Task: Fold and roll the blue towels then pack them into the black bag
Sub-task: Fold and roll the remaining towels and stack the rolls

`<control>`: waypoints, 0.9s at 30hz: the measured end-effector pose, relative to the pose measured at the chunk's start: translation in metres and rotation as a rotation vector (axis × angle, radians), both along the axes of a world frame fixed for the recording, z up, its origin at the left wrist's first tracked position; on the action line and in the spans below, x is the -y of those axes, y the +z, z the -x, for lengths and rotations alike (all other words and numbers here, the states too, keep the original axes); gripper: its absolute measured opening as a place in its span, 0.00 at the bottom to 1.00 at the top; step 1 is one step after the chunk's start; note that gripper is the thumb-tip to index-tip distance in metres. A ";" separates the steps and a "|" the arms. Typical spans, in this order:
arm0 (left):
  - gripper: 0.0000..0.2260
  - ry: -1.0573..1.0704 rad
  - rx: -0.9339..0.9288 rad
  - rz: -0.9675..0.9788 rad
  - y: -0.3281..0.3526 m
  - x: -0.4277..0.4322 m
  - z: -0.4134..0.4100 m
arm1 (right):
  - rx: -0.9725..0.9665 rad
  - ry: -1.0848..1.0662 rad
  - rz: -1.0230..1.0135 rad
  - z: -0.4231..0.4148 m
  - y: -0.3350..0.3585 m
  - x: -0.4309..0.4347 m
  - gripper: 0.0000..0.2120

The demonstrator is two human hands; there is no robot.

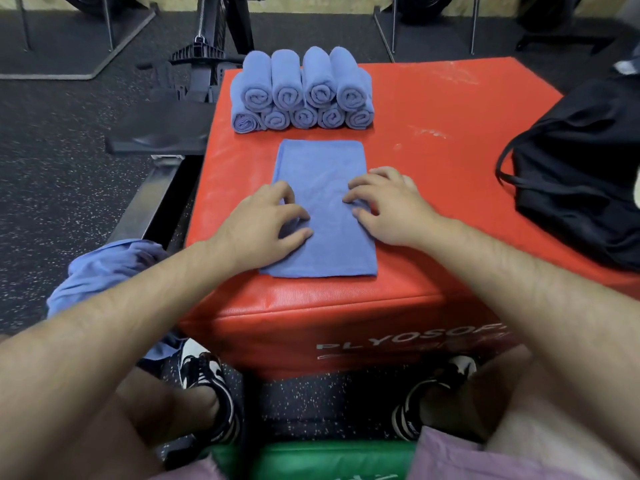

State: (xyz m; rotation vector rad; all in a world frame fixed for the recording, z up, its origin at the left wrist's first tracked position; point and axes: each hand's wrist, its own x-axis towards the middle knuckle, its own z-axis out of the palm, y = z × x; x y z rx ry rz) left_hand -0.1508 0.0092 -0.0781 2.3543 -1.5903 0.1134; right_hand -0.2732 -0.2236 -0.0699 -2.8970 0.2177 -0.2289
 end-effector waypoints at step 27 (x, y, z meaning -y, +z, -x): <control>0.20 -0.118 -0.195 0.007 -0.002 -0.060 0.010 | -0.004 0.235 -0.153 0.063 0.008 -0.031 0.12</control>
